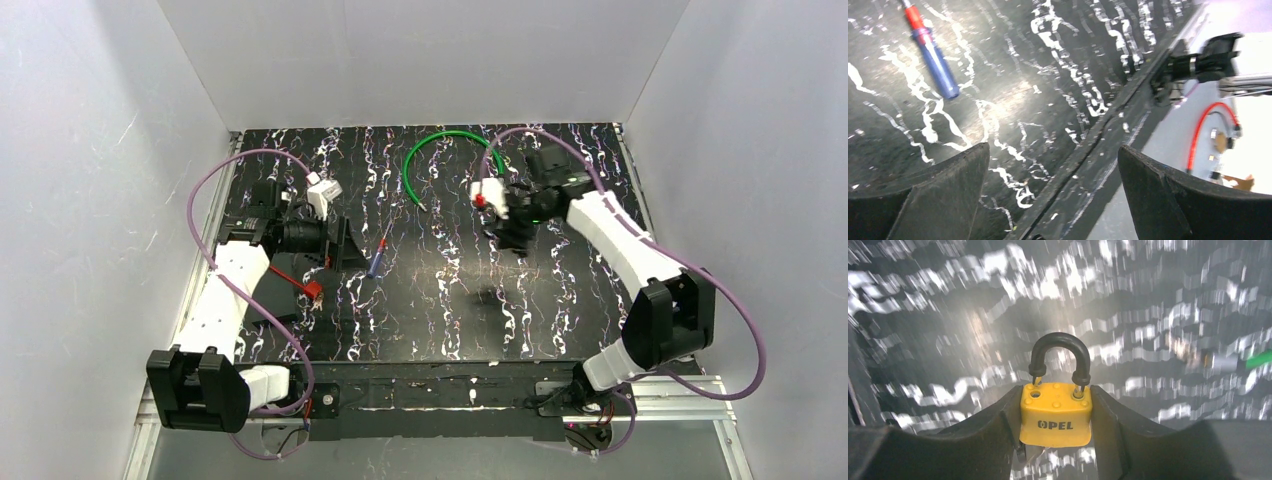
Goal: Lock with the key
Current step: Pick up the lock from the corner of the board.
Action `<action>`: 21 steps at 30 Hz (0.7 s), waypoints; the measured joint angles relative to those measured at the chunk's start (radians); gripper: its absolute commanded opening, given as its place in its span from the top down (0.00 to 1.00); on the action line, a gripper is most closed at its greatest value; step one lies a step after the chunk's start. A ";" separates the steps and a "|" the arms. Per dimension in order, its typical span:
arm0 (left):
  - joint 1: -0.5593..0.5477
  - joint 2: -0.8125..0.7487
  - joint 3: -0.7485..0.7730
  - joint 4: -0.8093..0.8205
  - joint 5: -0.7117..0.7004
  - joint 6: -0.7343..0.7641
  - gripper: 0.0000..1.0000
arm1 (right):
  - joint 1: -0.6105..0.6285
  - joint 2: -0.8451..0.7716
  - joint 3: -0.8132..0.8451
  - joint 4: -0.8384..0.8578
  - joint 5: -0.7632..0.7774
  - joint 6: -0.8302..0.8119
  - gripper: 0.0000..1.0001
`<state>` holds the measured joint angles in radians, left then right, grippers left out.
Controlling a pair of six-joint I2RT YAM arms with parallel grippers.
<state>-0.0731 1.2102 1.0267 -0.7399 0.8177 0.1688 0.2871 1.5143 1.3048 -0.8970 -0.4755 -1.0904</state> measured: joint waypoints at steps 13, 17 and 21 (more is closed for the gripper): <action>-0.005 -0.001 0.009 0.237 0.254 -0.415 0.09 | 0.436 -0.002 0.013 0.264 -0.069 0.442 0.54; -0.050 0.015 -0.023 0.322 0.239 -0.509 0.20 | 0.468 -0.002 0.013 0.293 -0.056 0.505 0.54; -0.115 0.060 -0.032 0.367 0.227 -0.565 0.32 | 0.475 -0.002 0.013 0.302 -0.050 0.539 0.53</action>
<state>-0.1879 1.2697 0.9947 -0.3729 1.0443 -0.3962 0.7620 1.5124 1.3174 -0.5949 -0.5259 -0.5518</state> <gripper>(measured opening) 0.754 0.558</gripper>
